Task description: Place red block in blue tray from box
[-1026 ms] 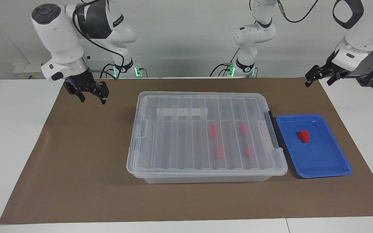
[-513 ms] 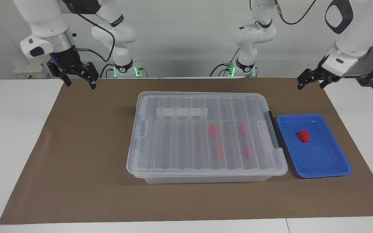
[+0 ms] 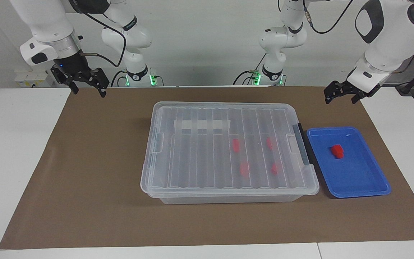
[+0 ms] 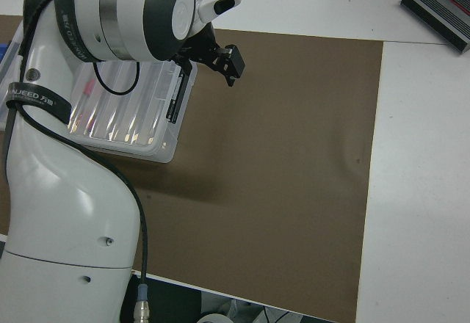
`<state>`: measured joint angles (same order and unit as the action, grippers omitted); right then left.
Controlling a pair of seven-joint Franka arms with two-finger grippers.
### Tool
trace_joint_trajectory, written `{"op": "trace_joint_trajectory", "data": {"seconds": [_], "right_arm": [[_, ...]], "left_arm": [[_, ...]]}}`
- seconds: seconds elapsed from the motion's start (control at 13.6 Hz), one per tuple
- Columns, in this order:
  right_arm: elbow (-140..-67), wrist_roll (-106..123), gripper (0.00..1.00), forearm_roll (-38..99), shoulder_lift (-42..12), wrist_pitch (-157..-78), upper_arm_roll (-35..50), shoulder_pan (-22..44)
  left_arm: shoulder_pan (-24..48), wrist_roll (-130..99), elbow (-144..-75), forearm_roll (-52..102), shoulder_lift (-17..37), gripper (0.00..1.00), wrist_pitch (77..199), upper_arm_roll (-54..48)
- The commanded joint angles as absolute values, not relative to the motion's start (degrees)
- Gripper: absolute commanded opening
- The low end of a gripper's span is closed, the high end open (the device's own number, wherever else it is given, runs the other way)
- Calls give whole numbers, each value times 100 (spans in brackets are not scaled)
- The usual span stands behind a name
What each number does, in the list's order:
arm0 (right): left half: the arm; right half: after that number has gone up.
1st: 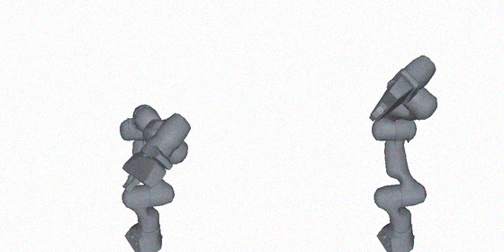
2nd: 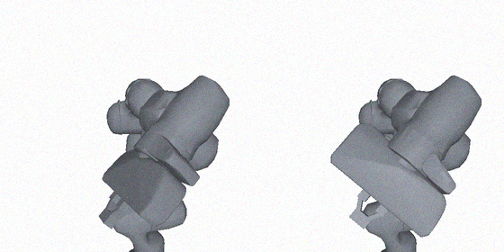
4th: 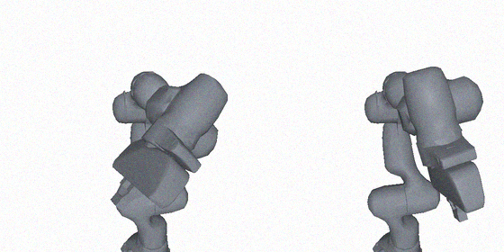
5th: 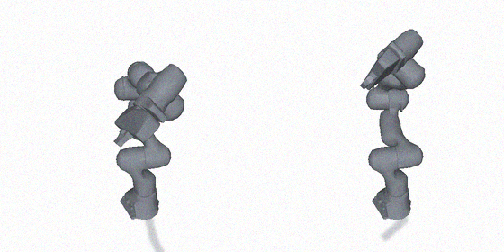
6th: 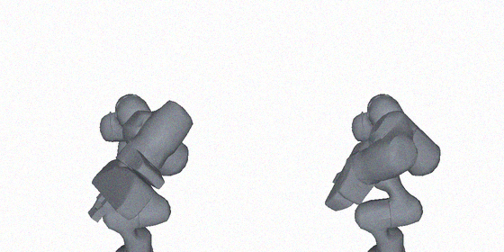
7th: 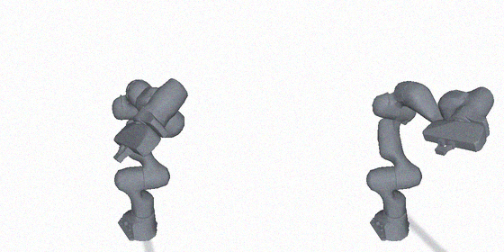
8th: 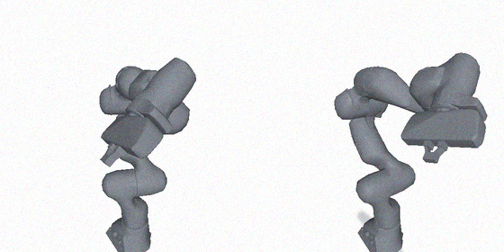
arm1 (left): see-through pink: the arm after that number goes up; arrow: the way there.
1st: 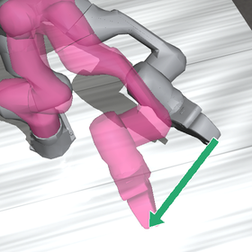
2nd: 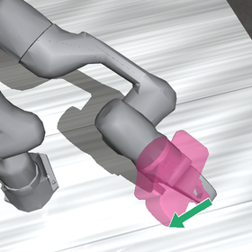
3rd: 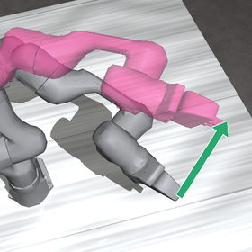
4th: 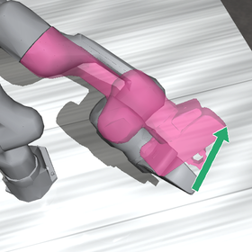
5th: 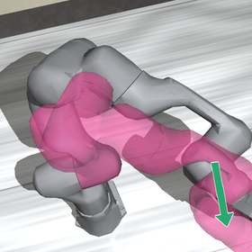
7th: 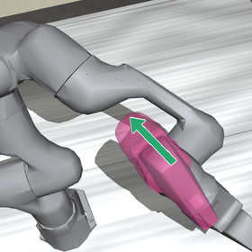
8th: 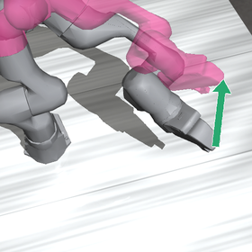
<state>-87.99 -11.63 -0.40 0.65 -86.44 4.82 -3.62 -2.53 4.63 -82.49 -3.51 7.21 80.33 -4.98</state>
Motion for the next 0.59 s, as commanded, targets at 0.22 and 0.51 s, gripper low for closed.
{"op": "trace_joint_trajectory", "data": {"seconds": [0.22,0.51], "right_arm": [[-9132,-1204,100,-88,290,-8560,519,-387],[-9079,-1169,100,-123,238,-8762,519,-378]], "left_arm": [[-123,396,-8816,-466,361,100,8340,-422],[-220,404,-8850,-466,237,100,8350,-378]]}}
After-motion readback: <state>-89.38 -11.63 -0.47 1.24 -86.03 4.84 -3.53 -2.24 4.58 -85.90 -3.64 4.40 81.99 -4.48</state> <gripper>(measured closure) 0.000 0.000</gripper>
